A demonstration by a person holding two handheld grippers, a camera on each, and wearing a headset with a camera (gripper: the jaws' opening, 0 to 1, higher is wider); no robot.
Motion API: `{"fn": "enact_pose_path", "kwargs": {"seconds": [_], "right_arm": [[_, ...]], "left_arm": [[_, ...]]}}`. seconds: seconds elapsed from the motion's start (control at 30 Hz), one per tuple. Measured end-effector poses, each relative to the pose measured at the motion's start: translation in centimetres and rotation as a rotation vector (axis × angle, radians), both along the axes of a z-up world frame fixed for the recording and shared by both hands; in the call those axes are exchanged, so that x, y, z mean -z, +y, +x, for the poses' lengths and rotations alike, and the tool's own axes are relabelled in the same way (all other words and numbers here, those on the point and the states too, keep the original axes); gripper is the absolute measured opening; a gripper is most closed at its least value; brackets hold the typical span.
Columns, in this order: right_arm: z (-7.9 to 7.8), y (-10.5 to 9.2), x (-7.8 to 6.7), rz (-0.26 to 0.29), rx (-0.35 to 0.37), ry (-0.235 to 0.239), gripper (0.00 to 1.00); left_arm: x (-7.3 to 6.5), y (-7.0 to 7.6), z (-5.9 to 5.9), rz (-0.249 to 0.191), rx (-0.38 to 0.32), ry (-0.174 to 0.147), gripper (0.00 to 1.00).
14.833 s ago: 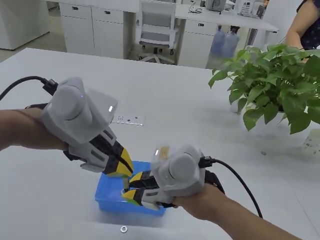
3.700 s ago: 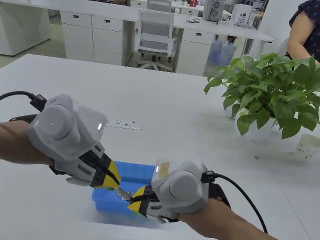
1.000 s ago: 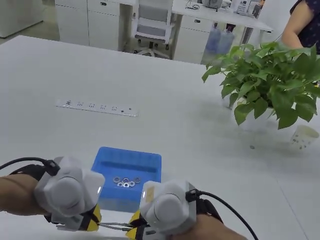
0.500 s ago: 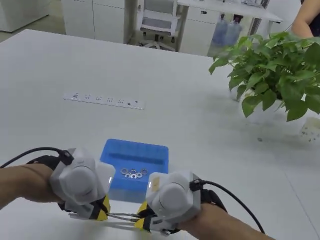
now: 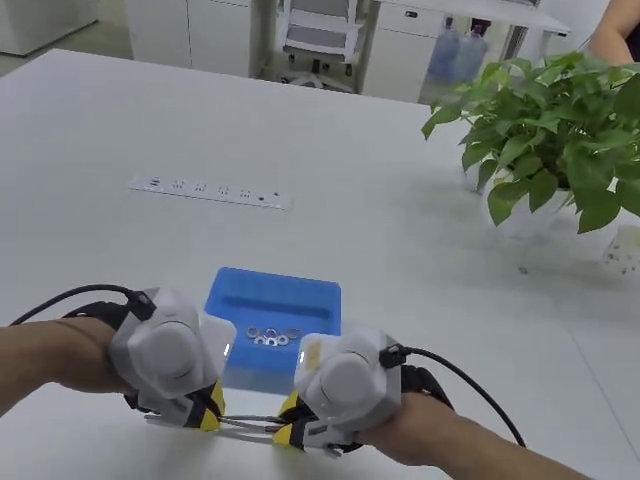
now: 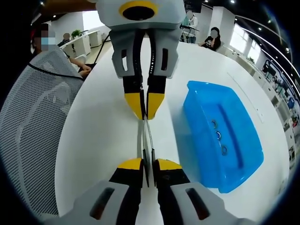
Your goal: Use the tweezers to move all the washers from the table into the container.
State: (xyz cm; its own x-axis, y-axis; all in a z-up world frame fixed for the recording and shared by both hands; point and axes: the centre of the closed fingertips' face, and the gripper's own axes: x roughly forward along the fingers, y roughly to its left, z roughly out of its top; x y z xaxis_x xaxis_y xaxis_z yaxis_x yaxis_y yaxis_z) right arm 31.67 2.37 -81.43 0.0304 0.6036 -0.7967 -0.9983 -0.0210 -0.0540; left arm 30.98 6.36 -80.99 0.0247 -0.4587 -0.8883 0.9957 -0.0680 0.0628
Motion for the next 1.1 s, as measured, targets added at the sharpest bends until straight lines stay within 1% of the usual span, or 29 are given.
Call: {"fn": "enact_pose_path", "kwargs": {"seconds": [0.1,0.23,0.33,0.43,0.5,0.57,0.6,0.7,0.77,0.8,0.83,0.87,0.9,0.93,1.0,1.03,1.1], "right_arm": [[0.1,0.0,0.0,0.004,0.016,0.013,0.13],[0.1,-0.1,0.0,0.007,0.024,0.018,0.14],[0.2,-0.1,0.0,0.005,0.024,0.008,0.16],[0.2,-0.2,-0.1,0.001,0.025,0.000,0.18],[0.5,-0.2,-0.4,0.011,0.034,-0.020,0.20],[0.7,-0.3,-0.9,0.023,0.046,-0.021,0.22],[0.9,-0.3,-1.3,0.037,0.050,-0.039,0.24],[1.3,-0.5,-2.5,0.061,0.078,-0.050,0.27],[1.7,-1.0,-3.4,0.083,0.114,-0.066,0.32],[1.9,-1.2,-3.8,0.099,0.131,-0.076,0.33],[2.2,-1.6,-4.6,0.126,0.162,-0.095,0.35],[2.3,-1.9,-4.9,0.139,0.174,-0.105,0.39],[2.5,-2.3,-5.1,0.145,0.188,-0.116,0.44],[2.9,-3.1,-5.4,0.148,0.219,-0.132,0.47],[3.5,-4.3,-6.2,0.178,0.276,-0.141,0.51],[3.7,-4.7,-6.4,0.190,0.301,-0.142,0.53],[4.0,-5.9,-6.9,0.210,0.341,-0.147,0.60]], "left_arm": [[0.3,0.0,-0.2,0.006,0.006,0.007,0.07],[0.4,-0.1,-0.2,0.004,0.005,0.017,0.08],[0.4,-0.1,-0.2,0.001,0.000,0.022,0.08],[0.4,0.1,-0.1,0.003,-0.012,0.022,0.12],[0.3,0.3,-0.1,0.004,-0.023,0.021,0.14],[0.2,0.6,-0.1,0.004,-0.032,0.020,0.16],[0.1,0.8,-0.2,0.004,-0.047,0.023,0.17],[-0.2,1.3,-0.6,0.000,-0.079,0.032,0.22],[-0.8,1.5,-0.9,-0.021,-0.107,0.035,0.26],[-1.2,1.4,-1.0,-0.061,-0.142,0.045,0.28],[-1.6,1.5,-1.1,-0.080,-0.164,0.049,0.30],[-2.0,1.6,-1.2,-0.100,-0.186,0.054,0.32],[-2.5,1.6,-1.2,-0.124,-0.206,0.056,0.34],[-3.0,1.7,-1.2,-0.154,-0.234,0.059,0.36],[-3.8,2.0,-1.2,-0.182,-0.272,0.053,0.42],[-4.3,2.2,-1.2,-0.207,-0.293,0.047,0.44],[-5.2,2.6,-1.2,-0.239,-0.320,0.029,0.50]]}}
